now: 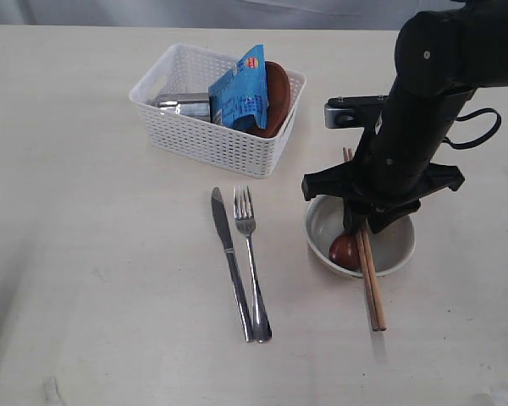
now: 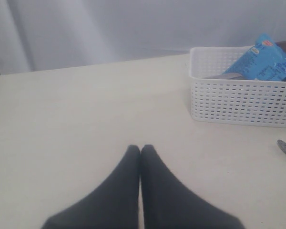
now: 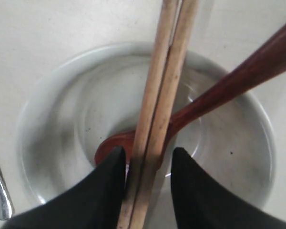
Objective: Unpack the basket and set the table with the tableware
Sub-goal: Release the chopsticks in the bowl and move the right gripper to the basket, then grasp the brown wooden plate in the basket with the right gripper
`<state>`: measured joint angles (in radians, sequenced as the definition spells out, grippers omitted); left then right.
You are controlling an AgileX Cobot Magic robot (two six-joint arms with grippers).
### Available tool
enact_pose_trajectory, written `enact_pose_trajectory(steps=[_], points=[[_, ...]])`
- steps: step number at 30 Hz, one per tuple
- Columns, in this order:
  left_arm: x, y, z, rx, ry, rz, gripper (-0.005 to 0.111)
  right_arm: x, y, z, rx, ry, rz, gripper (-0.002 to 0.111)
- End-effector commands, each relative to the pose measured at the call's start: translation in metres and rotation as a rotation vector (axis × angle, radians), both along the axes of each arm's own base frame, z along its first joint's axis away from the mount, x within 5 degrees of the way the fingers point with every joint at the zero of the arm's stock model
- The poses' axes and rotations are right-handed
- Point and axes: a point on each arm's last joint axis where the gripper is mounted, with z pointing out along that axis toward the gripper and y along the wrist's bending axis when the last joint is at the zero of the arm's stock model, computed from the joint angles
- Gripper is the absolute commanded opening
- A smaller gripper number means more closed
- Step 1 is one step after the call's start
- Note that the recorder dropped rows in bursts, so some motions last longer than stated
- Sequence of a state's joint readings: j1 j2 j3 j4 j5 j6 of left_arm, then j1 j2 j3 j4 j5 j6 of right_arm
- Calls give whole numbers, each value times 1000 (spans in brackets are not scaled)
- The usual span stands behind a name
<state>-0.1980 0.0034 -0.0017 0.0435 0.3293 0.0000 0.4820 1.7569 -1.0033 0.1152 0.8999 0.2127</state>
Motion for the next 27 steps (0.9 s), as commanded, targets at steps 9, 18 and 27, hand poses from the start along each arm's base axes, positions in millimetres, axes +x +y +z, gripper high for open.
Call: enact_pose_trajectory(steps=[9, 18, 27], points=[[0, 0, 0, 4, -6, 3, 0, 11, 5, 21, -7, 4, 16, 32], [0, 0, 0, 4, -6, 3, 0, 31, 14, 74, 7, -50, 40, 32], [0, 0, 0, 4, -6, 3, 0, 62, 33, 127, 177, -328, 9, 32]])
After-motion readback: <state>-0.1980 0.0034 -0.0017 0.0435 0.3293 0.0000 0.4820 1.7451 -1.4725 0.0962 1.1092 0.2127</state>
